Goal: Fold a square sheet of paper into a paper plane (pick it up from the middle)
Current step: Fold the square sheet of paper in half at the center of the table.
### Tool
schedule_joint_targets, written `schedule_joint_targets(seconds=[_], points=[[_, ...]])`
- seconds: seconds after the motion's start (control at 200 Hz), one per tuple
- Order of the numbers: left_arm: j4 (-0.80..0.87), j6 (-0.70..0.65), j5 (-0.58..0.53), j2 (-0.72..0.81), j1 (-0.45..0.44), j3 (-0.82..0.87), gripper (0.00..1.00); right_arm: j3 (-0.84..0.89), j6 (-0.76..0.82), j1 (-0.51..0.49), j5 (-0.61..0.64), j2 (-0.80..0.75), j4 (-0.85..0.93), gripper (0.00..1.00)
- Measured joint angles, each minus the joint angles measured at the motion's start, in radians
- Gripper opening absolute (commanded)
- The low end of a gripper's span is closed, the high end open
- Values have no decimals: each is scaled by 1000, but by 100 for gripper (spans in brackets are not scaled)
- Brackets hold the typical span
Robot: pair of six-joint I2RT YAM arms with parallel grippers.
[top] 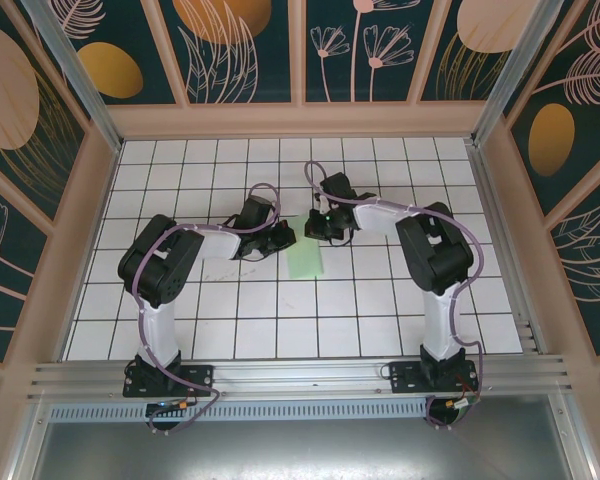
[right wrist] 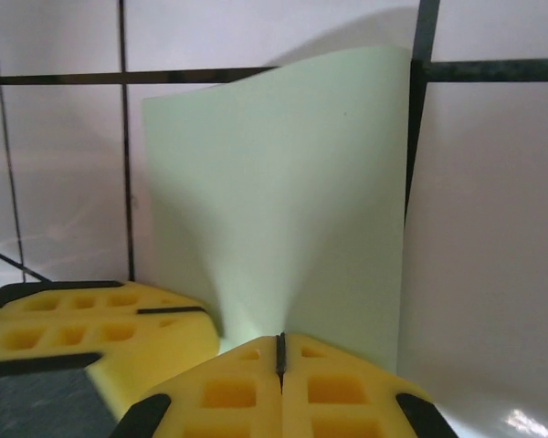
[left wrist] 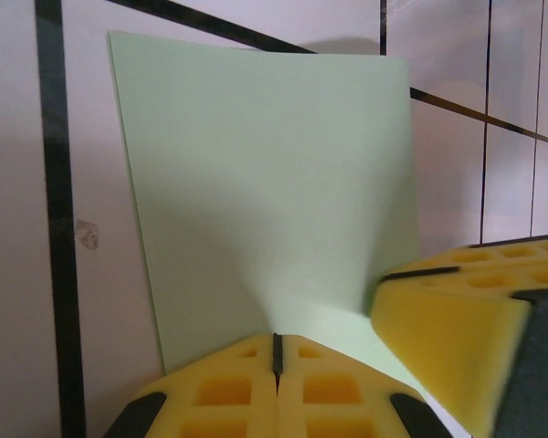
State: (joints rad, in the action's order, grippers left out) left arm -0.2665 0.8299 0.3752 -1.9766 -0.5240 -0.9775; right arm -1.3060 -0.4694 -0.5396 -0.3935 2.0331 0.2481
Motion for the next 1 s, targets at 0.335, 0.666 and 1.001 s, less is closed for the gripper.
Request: schedule_joint_targets(seconds=[0.335, 0.666, 1.001], points=[[-23, 2, -7, -5, -1, 11, 0, 31, 48, 34, -56, 18, -37, 0], [-80, 9, -13, -5, -3, 39, 0, 137, 97, 142, -69, -90, -34, 0], [-82, 9, -13, -5, -3, 39, 0, 138, 64, 35, -148, -102, -79, 0]])
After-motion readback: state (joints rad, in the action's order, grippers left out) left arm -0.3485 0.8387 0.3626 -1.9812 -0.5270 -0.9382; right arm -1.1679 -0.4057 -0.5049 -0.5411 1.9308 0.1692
